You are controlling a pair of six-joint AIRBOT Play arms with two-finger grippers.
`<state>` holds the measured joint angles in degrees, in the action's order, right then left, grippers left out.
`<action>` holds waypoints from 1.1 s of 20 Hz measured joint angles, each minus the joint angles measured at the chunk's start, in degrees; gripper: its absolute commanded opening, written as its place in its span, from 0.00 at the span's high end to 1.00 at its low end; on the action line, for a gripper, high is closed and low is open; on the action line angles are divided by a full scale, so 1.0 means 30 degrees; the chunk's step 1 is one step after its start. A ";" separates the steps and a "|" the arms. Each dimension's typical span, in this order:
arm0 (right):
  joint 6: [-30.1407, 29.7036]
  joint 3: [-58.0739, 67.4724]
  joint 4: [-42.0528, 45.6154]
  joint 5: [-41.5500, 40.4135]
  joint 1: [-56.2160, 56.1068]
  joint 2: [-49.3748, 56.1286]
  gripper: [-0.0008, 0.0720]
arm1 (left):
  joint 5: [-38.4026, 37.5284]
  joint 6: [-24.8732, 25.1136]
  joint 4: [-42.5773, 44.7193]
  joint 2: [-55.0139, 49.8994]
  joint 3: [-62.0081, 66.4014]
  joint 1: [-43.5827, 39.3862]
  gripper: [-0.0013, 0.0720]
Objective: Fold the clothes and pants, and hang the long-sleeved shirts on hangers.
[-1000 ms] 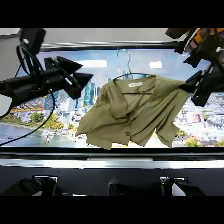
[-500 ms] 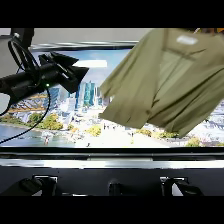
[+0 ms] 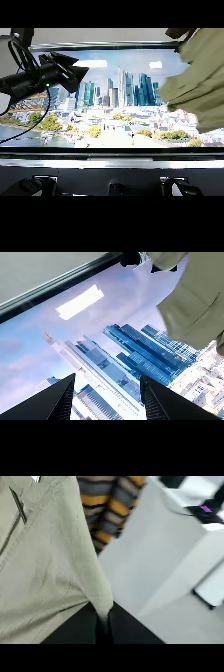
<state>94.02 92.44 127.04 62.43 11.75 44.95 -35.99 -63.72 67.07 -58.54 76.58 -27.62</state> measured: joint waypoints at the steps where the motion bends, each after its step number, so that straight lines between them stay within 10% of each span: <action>1: 0.0459 0.0160 0.1027 0.0051 0.0000 0.0000 0.96 | 0.0000 -0.0015 0.0000 -0.0015 -0.0015 0.0000 0.33; 13: 0.7140 0.0663 1.1205 0.1027 0.0095 0.1537 0.96 | 0.0015 -0.0262 0.0007 -0.0772 -0.0029 -0.0007 0.33; 22: 1.0812 0.2273 1.3231 -0.0335 0.3045 0.3891 0.96 | 0.0007 -0.0415 0.0007 -0.1042 -0.0029 -0.0007 0.33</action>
<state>126.45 99.26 166.74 61.43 20.88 56.62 -35.97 -64.97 67.09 -61.67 76.49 -27.64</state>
